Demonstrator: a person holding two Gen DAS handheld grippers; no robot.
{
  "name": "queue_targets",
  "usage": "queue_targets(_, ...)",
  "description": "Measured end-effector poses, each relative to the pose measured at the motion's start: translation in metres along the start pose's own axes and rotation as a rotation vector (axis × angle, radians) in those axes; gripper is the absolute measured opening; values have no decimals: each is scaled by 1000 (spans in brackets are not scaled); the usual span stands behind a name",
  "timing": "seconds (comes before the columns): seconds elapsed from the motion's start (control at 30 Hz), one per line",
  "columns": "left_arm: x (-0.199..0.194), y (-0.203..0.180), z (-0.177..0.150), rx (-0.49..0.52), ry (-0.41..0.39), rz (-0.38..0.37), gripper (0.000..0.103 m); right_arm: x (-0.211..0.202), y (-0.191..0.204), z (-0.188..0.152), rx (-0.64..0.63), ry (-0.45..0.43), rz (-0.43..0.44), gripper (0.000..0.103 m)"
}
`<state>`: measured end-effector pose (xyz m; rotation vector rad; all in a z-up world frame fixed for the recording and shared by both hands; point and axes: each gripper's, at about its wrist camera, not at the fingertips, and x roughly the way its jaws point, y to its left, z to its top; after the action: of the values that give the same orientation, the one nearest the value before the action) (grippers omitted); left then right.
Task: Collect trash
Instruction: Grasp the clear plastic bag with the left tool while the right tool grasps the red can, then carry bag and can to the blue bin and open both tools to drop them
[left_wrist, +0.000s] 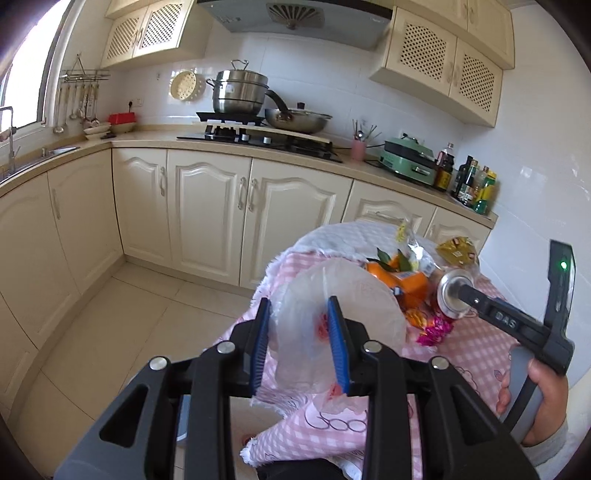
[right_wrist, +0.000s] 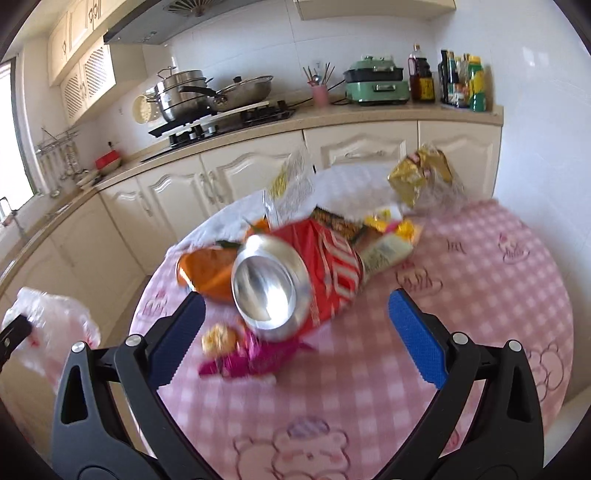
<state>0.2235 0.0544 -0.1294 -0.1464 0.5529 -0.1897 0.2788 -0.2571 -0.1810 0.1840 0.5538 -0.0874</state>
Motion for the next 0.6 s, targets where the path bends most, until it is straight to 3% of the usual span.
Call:
queue_targets(0.17, 6, 4, 1, 6, -2, 1, 29, 39, 14, 9, -1, 60, -107, 97)
queue_targets(0.3, 11, 5, -1, 13, 12, 1, 29, 50, 3, 9, 46, 57, -111, 97)
queue_targets(0.33, 12, 5, -2, 16, 13, 0, 29, 50, 0, 10, 53, 60, -104, 86)
queue_targets(0.37, 13, 6, -3, 17, 16, -1, 29, 50, -1, 9, 53, 65, -91, 59)
queue_targets(0.4, 13, 6, -3, 15, 18, -5, 29, 49, -5, 9, 64, 75, -70, 54)
queue_targets(0.5, 15, 5, -2, 9, 22, -27, 29, 43, -11, 6, 64, 93, -48, 54)
queue_targets(0.6, 14, 5, -3, 4, 19, -49, 29, 19, -13, 3, 55, 27, -69, 53)
